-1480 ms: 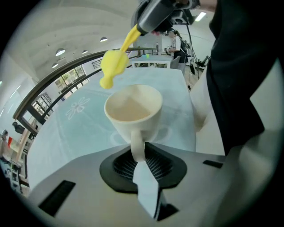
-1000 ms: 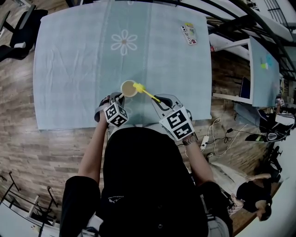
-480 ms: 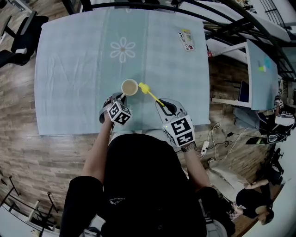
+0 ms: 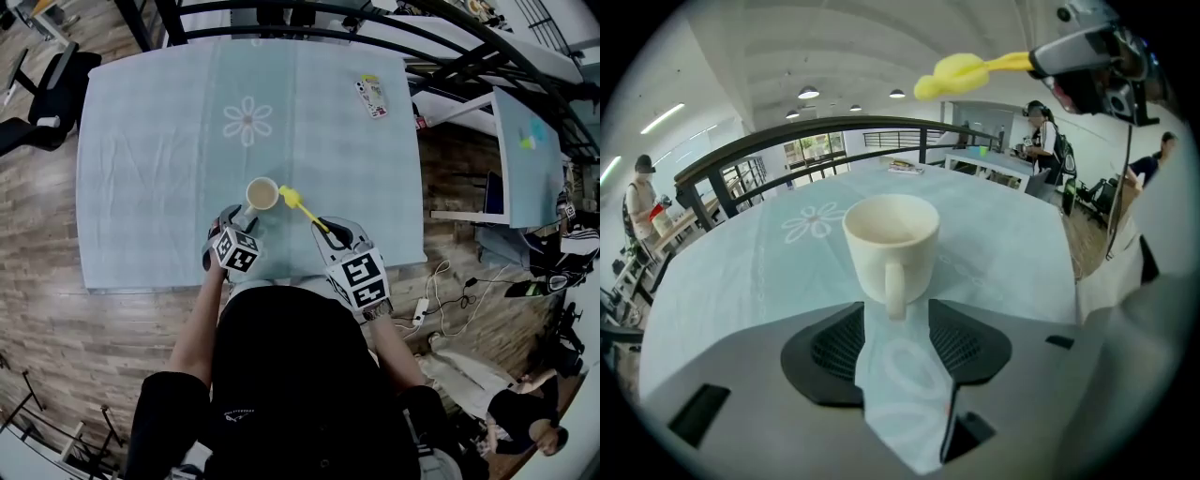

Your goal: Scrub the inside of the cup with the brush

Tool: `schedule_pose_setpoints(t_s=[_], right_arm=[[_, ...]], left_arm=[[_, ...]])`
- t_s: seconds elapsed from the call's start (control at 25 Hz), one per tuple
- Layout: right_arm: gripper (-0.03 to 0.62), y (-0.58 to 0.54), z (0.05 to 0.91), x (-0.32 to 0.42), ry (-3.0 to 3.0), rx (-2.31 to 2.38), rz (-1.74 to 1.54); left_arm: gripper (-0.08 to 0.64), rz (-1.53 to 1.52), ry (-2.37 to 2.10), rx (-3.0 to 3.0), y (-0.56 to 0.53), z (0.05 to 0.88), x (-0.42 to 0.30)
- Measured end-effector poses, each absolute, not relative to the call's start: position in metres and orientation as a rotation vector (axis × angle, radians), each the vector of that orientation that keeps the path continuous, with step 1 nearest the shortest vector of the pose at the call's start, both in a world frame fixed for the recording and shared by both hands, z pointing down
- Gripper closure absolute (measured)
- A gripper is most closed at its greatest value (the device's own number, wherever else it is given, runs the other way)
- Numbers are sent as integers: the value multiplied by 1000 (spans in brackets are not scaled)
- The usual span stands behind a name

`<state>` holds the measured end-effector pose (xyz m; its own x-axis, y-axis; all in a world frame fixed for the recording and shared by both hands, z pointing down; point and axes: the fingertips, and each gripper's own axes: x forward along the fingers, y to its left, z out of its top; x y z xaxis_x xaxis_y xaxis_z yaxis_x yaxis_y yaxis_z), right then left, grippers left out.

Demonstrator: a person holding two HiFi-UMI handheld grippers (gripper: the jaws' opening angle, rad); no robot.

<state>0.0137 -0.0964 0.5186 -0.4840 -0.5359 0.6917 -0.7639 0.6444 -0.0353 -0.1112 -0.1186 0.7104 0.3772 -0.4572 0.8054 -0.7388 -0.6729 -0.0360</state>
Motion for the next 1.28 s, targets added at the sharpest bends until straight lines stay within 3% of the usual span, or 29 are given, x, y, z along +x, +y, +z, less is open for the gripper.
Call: schedule_pose_setpoints(t_s=[0.36, 0.6, 0.76, 1.28], right_arm=[[554, -102, 501, 26, -2327, 1194, 550], [554, -100, 478, 50, -2461, 1296, 655], [554, -87, 464, 60, -2547, 1298, 702], [554, -31, 414, 125, -2768, 1275, 611]], left_arm=[[345, 1043, -1124, 2284, -101, 680, -135], [461, 826, -1271, 2315, -88, 620, -127], [522, 707, -1333, 2322, -78, 573, -107], [537, 249, -1372, 2498, -38, 431, 10]])
